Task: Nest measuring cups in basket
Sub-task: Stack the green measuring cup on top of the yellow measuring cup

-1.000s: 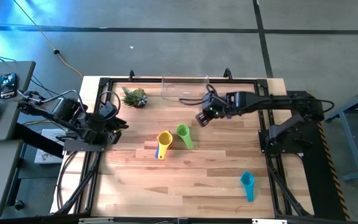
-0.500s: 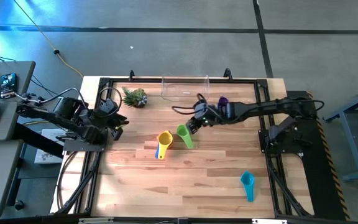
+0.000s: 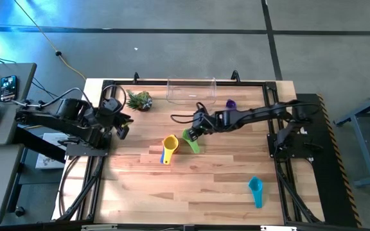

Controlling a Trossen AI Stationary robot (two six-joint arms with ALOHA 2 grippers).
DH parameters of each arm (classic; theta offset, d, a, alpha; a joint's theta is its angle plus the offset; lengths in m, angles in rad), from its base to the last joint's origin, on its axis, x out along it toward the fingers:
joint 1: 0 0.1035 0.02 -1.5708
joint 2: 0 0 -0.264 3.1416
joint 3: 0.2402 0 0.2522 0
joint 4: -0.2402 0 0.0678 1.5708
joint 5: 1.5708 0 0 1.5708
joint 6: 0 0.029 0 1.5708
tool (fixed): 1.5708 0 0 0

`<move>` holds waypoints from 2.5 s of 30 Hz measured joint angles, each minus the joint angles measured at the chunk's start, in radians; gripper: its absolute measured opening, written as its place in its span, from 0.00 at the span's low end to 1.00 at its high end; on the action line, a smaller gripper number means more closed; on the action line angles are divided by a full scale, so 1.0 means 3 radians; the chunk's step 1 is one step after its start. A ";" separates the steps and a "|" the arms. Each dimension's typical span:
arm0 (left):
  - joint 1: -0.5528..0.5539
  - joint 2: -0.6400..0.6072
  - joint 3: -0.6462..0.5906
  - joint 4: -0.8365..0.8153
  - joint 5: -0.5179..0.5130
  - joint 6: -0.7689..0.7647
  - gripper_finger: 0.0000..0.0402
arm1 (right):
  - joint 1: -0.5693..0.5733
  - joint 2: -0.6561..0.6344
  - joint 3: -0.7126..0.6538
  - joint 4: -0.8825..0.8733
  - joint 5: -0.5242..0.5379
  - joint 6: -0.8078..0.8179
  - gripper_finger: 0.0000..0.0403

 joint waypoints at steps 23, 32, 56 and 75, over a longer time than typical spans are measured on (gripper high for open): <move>0.0078 0.0000 0.0000 0.0001 0.0016 -0.0058 0.26 | -0.0008 0.0439 0.0000 0.0096 -0.0066 0.0065 0.31; 0.0077 0.0000 -0.0001 0.0001 0.0014 -0.0061 0.26 | -0.0097 0.0517 0.0004 0.0152 -0.0125 0.0037 0.29; 0.0076 0.0000 -0.0001 0.0001 -0.0076 -0.0048 0.26 | 0.0054 0.0336 0.0004 0.0149 -0.0134 0.1230 0.01; 0.0078 0.0000 -0.0001 0.0001 0.0159 0.1040 0.26 | 0.0546 0.0325 0.1109 -0.0737 0.1042 0.2450 0.00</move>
